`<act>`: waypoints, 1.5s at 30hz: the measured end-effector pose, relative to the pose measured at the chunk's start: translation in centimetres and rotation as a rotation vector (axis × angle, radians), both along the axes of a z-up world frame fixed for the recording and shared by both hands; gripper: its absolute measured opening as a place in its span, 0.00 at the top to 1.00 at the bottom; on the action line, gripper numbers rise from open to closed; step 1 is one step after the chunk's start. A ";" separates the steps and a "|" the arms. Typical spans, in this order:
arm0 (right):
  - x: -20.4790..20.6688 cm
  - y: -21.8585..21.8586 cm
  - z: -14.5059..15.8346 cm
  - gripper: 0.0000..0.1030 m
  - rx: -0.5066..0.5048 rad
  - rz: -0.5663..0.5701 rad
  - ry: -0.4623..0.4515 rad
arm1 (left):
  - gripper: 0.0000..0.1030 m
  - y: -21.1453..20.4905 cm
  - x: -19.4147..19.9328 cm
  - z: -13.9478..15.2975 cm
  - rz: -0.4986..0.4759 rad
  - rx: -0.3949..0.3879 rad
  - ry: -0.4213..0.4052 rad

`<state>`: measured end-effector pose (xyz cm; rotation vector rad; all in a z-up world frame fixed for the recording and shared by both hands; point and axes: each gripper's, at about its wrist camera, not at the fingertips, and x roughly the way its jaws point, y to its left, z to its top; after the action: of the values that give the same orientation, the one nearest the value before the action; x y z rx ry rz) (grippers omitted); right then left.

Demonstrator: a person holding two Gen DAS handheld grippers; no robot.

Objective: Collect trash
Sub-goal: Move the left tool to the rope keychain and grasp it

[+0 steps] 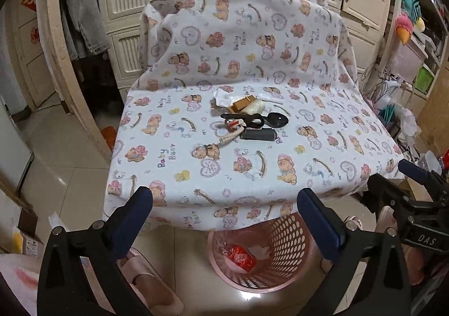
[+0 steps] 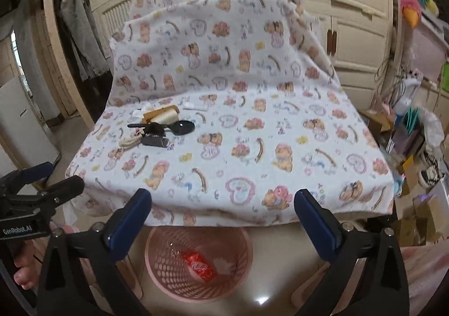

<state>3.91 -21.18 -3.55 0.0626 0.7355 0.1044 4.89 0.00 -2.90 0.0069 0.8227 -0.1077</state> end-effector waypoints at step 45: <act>7.5 0.2 0.9 0.00 -0.065 0.066 0.005 | 0.96 -0.8 11.2 -3.1 -0.104 -0.095 0.184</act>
<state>11.45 -20.99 -2.67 -0.0232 0.7459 0.1432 16.09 -0.77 -6.00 -0.0502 1.0004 -0.2481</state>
